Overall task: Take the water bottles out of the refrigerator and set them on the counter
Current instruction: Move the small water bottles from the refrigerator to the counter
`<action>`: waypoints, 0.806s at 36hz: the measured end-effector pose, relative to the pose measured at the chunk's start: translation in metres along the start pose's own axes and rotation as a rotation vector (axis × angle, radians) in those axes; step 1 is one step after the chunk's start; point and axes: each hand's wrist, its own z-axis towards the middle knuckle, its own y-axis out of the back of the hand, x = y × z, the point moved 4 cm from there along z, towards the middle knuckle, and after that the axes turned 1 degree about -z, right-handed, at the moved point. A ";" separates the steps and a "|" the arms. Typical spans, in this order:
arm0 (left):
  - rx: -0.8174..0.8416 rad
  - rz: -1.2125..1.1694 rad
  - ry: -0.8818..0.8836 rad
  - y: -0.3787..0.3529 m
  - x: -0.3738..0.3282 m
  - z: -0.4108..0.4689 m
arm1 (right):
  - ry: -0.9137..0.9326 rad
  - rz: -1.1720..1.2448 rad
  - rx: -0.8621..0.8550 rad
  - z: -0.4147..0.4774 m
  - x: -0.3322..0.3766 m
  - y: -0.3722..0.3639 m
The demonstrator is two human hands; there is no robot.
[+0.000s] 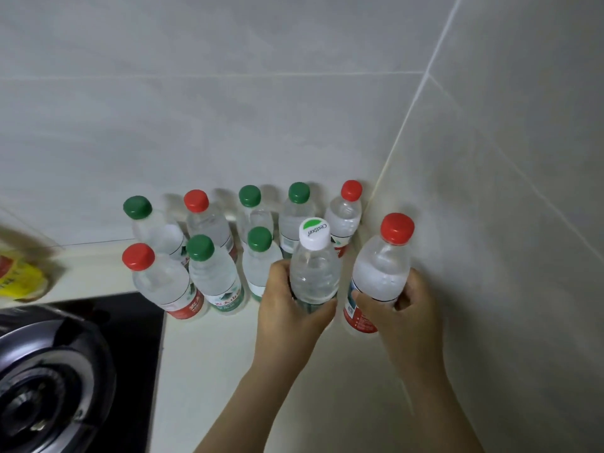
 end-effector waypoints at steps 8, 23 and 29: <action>-0.066 0.018 0.054 -0.019 0.030 0.009 | -0.012 -0.067 0.028 0.010 -0.027 -0.005; -0.156 0.006 0.035 -0.046 0.056 0.022 | 0.015 -0.065 0.036 0.024 -0.051 -0.016; -0.195 -0.006 0.029 -0.052 0.054 0.029 | 0.020 -0.019 0.051 0.027 -0.056 -0.020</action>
